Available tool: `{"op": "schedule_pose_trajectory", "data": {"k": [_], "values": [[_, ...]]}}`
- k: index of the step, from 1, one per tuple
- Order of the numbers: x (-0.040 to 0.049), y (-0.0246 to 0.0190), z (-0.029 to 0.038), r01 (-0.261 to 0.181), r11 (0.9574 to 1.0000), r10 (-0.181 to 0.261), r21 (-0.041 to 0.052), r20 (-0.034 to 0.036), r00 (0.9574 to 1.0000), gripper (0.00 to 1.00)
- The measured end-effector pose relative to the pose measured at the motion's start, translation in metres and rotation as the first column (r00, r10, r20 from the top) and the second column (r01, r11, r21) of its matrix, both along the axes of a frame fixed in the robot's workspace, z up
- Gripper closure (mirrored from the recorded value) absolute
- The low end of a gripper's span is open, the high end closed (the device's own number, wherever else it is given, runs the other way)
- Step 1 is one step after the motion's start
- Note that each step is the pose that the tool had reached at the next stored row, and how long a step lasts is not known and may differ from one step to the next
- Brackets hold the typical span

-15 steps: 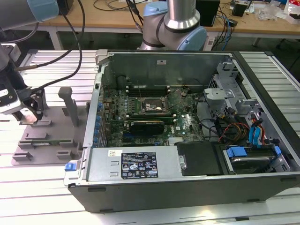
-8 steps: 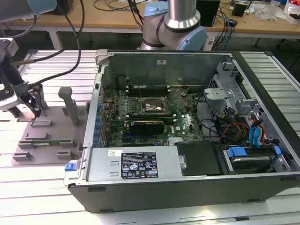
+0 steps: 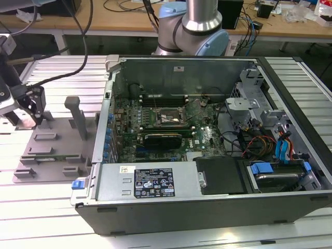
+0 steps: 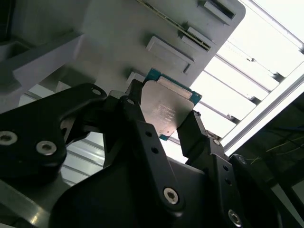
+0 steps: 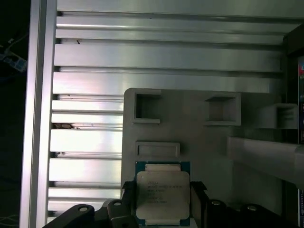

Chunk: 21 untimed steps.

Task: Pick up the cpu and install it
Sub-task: 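Pick up the cpu and move it towards the insertion slot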

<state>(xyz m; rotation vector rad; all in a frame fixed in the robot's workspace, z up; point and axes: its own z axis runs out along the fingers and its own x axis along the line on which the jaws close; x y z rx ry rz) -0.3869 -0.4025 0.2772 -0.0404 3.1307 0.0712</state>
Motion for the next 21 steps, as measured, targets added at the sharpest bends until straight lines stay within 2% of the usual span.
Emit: {"op": "schedule_pose_trajectory", "data": {"k": [7, 15, 19, 21], "values": [[0.0000, 0.0000, 0.0092, 0.000, 1.0000, 0.000, 0.0000, -0.0001, 1.0000, 0.45], [0.0000, 0.0003, 0.0266, 0.000, 1.0000, 0.000, 0.0000, -0.0001, 1.0000, 0.45], [0.0000, 0.0010, 0.0403, 0.000, 1.0000, 0.000, 0.0000, 0.0000, 1.0000, 0.45], [0.0000, 0.0013, 0.0497, 0.000, 1.0000, 0.000, 0.0000, -0.0001, 1.0000, 0.45]]}}
